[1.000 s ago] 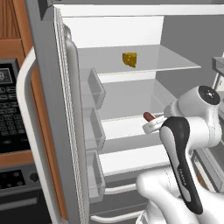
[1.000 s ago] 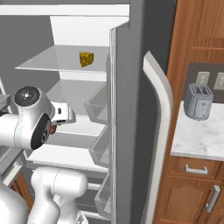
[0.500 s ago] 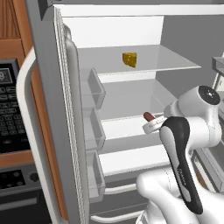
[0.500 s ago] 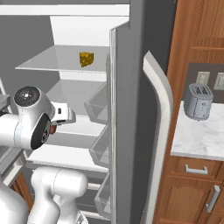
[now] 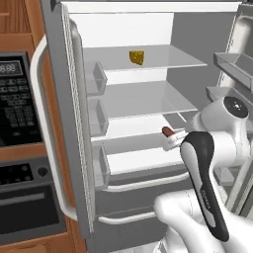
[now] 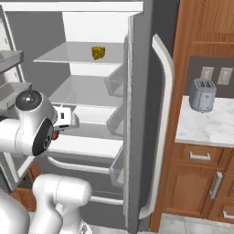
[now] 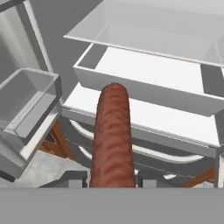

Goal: Retrieve the sausage and cheese from the fridge and place them on the cutting board on the counter.

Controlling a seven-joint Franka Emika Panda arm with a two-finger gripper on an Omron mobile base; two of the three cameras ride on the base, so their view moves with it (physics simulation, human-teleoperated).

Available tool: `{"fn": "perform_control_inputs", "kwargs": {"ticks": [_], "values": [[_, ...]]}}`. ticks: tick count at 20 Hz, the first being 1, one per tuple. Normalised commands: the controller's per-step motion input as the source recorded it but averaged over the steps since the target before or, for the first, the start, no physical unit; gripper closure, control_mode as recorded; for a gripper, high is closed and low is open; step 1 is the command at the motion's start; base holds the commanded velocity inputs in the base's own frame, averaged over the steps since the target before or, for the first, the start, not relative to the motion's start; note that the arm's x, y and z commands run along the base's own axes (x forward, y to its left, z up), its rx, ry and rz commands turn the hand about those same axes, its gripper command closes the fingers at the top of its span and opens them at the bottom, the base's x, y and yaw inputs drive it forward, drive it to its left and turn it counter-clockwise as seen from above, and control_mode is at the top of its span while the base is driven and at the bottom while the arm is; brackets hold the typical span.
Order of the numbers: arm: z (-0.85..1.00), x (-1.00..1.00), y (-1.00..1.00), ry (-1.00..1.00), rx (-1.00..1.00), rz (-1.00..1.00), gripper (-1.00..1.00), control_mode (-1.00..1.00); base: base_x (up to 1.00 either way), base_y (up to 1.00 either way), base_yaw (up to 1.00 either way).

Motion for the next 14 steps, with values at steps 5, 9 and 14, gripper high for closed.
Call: {"fn": "perform_control_inputs", "kwargs": {"ticks": [5,9,14], "values": [[0.0,0.0,0.0,0.0,0.0,0.0,1.0,1.0,-0.8,0.0,0.0],[0.0,0.0,0.0,0.0,0.0,0.0,1.0,1.0,-0.76,0.0,0.0],[0.0,0.0,0.0,0.0,0.0,0.0,1.0,1.0,-0.66,0.0,-0.02]]}}
